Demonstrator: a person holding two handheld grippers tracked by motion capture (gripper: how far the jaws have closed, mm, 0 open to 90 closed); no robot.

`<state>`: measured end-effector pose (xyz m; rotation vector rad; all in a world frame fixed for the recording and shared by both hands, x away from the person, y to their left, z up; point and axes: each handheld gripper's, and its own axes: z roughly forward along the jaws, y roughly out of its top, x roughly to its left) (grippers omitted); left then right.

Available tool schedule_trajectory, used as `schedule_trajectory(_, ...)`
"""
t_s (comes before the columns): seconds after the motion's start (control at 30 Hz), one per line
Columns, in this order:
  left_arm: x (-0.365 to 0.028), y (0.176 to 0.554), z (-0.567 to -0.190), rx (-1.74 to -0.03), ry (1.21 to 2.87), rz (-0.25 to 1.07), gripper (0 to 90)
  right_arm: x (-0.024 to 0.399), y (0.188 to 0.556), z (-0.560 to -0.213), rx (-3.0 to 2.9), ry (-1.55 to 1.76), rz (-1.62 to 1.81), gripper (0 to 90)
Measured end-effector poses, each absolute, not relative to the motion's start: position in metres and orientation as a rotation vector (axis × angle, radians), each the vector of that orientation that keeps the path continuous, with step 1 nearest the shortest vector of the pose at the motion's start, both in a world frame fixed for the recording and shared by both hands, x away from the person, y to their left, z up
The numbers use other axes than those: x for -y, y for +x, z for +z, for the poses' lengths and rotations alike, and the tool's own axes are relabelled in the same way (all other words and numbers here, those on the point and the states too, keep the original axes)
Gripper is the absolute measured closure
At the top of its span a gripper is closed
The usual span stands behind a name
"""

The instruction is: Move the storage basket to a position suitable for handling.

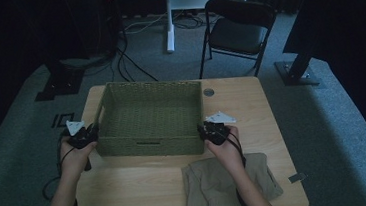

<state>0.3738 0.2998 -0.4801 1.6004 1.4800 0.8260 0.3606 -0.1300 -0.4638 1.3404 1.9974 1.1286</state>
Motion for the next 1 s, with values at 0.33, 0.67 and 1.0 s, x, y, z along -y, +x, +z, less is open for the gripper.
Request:
schedule_trajectory(0.33, -0.27, 0.38, -0.479, -1.473, 1.638, 0.807, 81.6, 0.156, 0.363, -0.464, -1.951, 1.39, 1.113, 71.7)
schedule_trajectory(0.67, -0.238, 0.384, -0.479, -1.444, 1.667, 0.77, 81.6, 0.189, 0.362, -0.463, -1.92, 1.425, 1.085, 73.2)
schedule_trajectory(1.0, -0.211, 0.385, -0.48, -1.411, 1.686, 0.731, 81.4, 0.217, 0.362, -0.462, -1.913, 1.437, 1.055, 74.0)
